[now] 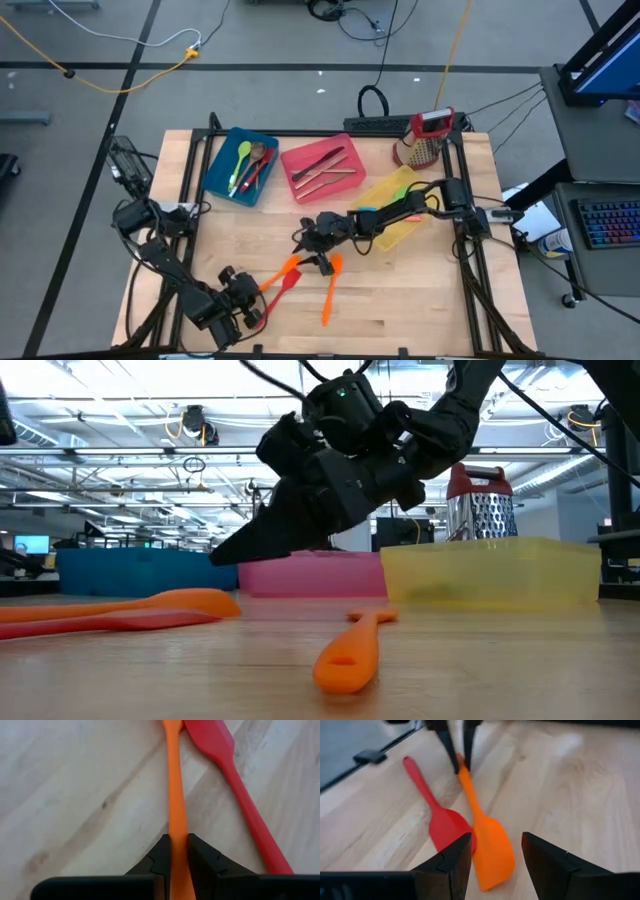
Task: Pick & Place Kitchen Items
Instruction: Put the left orange spatula into the yellow bin
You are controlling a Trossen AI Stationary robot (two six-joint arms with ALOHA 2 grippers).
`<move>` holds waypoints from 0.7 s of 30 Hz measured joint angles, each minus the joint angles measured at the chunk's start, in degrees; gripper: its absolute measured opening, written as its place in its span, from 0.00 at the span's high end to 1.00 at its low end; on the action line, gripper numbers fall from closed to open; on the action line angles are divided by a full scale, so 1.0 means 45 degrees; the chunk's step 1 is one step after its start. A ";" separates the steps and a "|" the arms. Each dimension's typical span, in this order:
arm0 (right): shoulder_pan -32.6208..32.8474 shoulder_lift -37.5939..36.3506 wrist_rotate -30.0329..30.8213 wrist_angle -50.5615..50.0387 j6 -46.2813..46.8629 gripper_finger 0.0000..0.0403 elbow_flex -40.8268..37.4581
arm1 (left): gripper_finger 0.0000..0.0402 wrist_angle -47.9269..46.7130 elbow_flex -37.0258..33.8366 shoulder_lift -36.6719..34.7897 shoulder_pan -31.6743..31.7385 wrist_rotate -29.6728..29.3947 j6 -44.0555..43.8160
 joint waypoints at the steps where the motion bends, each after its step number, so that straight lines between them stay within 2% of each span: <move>1: -0.0043 0.0000 0.0017 -0.0027 0.0302 0.59 0.0000 | 0.89 0.0000 -0.0004 0.0009 0.0070 -0.0099 0.0193; 6: -0.0256 0.0000 0.0705 -0.0919 0.1312 0.59 0.0000 | 0.89 -0.0056 -0.0035 0.0049 0.0380 -0.0473 0.1036; 10: -0.0431 0.0015 0.0298 -0.1345 0.2082 0.59 -0.0010 | 0.89 -0.0125 -0.0061 0.0070 0.0527 -0.0705 0.1375; 14: -0.0432 0.0015 0.0301 -0.1784 0.1990 0.59 -0.0005 | 0.89 -0.0189 -0.0077 0.0078 0.0717 -0.0850 0.1380; 21: -0.0446 0.0015 -0.0485 -0.2172 0.1759 0.59 -0.0005 | 0.89 -0.0227 -0.0120 0.0117 0.1039 -0.2006 0.2125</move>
